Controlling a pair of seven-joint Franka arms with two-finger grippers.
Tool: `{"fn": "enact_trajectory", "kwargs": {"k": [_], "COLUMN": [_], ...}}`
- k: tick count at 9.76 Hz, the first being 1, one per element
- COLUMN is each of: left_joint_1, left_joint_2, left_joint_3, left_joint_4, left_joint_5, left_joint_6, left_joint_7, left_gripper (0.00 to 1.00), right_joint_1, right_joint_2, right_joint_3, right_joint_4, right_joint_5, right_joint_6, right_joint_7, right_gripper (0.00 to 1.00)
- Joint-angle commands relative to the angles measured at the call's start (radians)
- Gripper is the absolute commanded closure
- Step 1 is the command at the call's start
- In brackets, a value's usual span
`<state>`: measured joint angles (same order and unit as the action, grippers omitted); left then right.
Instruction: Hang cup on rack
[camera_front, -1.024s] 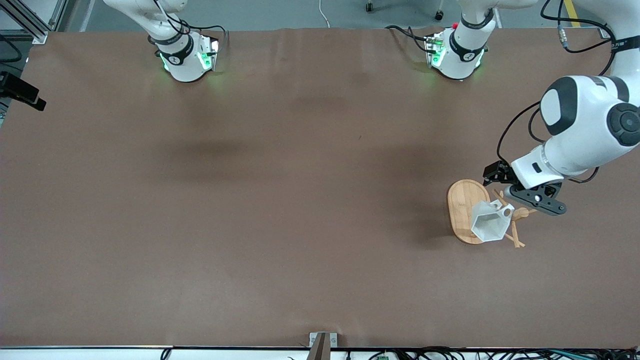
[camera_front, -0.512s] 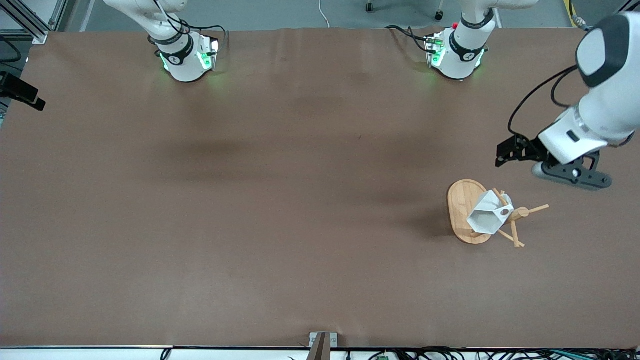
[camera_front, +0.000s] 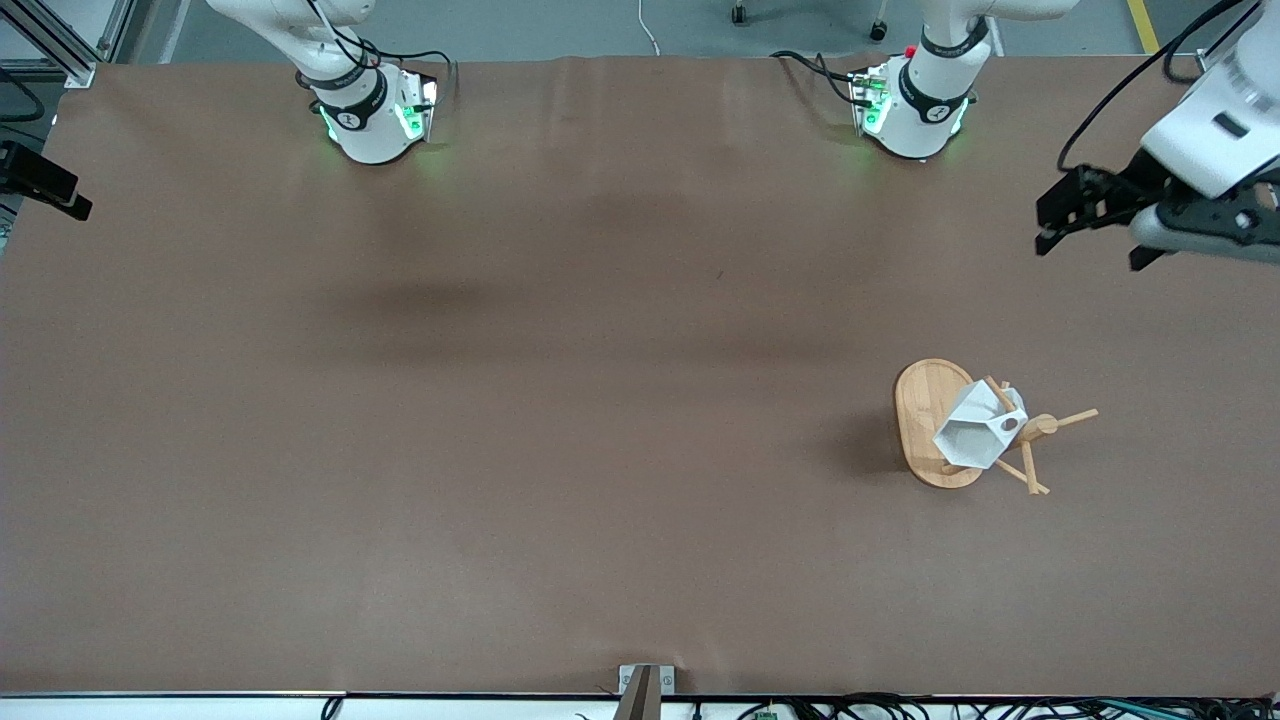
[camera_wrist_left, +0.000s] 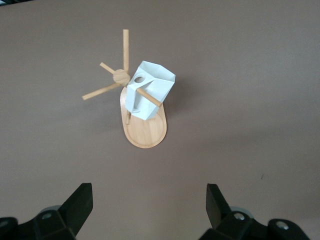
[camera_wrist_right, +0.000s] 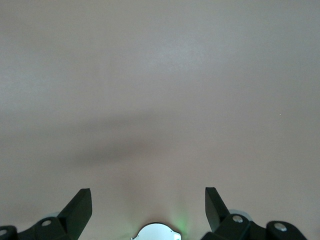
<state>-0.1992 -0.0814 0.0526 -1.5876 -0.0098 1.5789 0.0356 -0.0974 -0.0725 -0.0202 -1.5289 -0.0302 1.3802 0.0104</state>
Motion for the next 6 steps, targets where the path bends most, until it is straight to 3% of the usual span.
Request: {"fn": "enact_trajectory", "kwargs": {"k": [1,2,6], "left_joint_1": [0.042,0.103,0.191], "left_joint_2": [0.012,0.009,0.000], "left_joint_3": [-0.051,-0.121,-0.207], "left_joint_4": [0.017,0.012,-0.058], "left_joint_5": [0.024,0.030,0.063], "left_joint_6": [-0.082,-0.091,-0.016], "left_joint_7": [-0.073,-0.121,-0.132], "left_gripper": [0.00,0.00,0.00], "right_joint_1": [0.015,0.018,0.016], "right_joint_2": [0.000,0.000,0.000], "right_joint_3": [-0.003,-0.001,0.000], "right_joint_4": [0.012,0.010,0.012], "right_joint_5": [-0.008,-0.010,-0.007], "right_joint_6": [0.037,0.087,0.068], "right_joint_7": [-0.007,-0.007,0.003], "right_gripper": [0.00,0.00,0.00]}}
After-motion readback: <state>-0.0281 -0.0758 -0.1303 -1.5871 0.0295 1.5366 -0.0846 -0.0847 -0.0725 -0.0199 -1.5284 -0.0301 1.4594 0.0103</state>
